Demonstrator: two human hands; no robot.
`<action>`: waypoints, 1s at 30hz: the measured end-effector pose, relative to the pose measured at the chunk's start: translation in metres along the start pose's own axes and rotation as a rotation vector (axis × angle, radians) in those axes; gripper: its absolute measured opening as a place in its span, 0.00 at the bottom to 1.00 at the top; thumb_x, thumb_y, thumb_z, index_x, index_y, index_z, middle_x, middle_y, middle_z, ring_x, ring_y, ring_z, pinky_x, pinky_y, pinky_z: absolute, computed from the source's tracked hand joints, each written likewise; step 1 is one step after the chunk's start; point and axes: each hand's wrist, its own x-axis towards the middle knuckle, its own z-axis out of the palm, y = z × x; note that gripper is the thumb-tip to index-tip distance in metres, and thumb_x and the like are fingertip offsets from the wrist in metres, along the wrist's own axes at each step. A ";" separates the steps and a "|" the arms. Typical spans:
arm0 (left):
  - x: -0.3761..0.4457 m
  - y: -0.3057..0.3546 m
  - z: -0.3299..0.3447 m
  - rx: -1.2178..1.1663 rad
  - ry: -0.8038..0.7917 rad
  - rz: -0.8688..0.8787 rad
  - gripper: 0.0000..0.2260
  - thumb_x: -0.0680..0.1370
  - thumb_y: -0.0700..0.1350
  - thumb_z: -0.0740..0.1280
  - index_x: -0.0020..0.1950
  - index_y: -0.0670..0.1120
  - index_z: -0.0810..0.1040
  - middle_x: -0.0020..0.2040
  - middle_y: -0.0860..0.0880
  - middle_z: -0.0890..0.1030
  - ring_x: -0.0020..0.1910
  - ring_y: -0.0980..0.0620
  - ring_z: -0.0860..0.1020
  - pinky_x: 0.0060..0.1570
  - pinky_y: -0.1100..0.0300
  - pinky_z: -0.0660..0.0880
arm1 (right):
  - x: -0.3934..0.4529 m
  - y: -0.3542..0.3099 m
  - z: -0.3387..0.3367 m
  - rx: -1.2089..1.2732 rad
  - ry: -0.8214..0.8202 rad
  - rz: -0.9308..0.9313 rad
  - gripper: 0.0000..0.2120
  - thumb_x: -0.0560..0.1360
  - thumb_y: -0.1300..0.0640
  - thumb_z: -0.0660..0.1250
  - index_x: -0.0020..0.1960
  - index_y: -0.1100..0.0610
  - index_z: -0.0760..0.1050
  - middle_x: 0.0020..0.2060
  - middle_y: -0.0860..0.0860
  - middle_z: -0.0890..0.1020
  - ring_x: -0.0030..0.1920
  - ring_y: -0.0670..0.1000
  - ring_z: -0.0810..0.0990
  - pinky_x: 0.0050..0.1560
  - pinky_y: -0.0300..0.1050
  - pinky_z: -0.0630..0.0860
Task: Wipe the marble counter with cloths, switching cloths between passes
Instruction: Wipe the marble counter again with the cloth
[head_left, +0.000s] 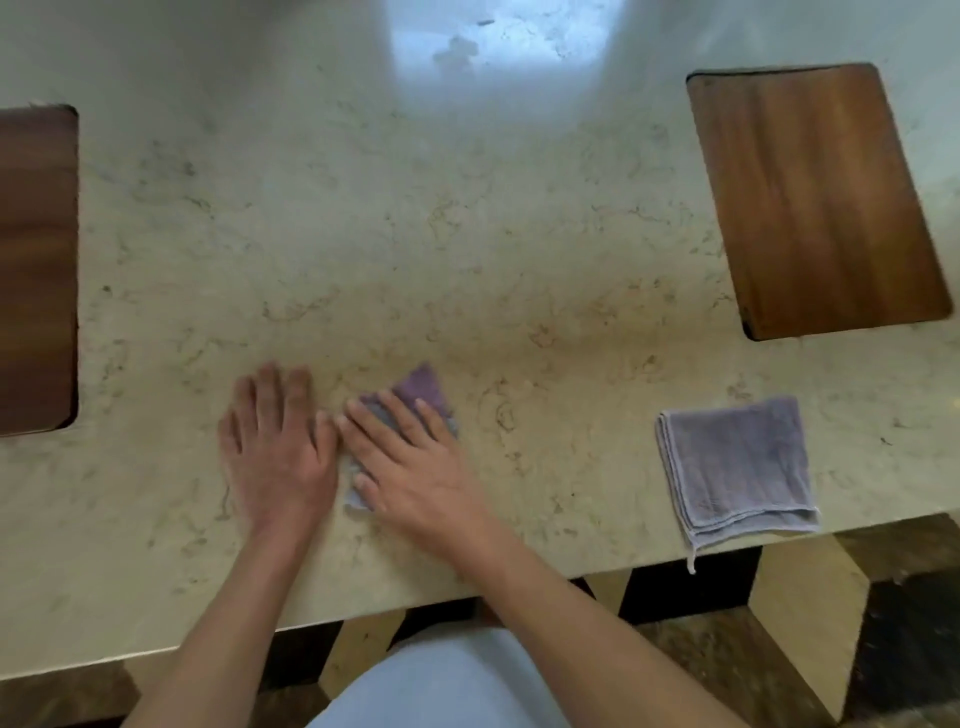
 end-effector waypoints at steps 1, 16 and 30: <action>-0.001 -0.001 -0.001 0.003 -0.002 -0.001 0.27 0.80 0.54 0.53 0.78 0.46 0.64 0.79 0.41 0.62 0.78 0.38 0.58 0.74 0.40 0.54 | -0.001 0.020 -0.004 -0.025 0.024 0.029 0.25 0.84 0.45 0.55 0.79 0.52 0.64 0.79 0.50 0.64 0.80 0.54 0.59 0.79 0.57 0.57; 0.004 -0.007 -0.005 -0.317 0.027 -0.046 0.27 0.81 0.52 0.50 0.77 0.41 0.66 0.77 0.40 0.66 0.78 0.40 0.62 0.75 0.41 0.56 | 0.087 -0.017 -0.006 -0.082 -0.041 -0.160 0.27 0.81 0.47 0.57 0.78 0.55 0.64 0.77 0.51 0.69 0.79 0.54 0.63 0.80 0.54 0.54; -0.020 -0.097 -0.015 -0.037 -0.010 -0.195 0.27 0.82 0.56 0.49 0.81 0.50 0.56 0.82 0.42 0.55 0.81 0.42 0.49 0.76 0.39 0.47 | 0.168 0.064 -0.045 -0.201 0.093 0.387 0.32 0.81 0.45 0.45 0.82 0.58 0.53 0.81 0.60 0.56 0.81 0.61 0.54 0.79 0.61 0.51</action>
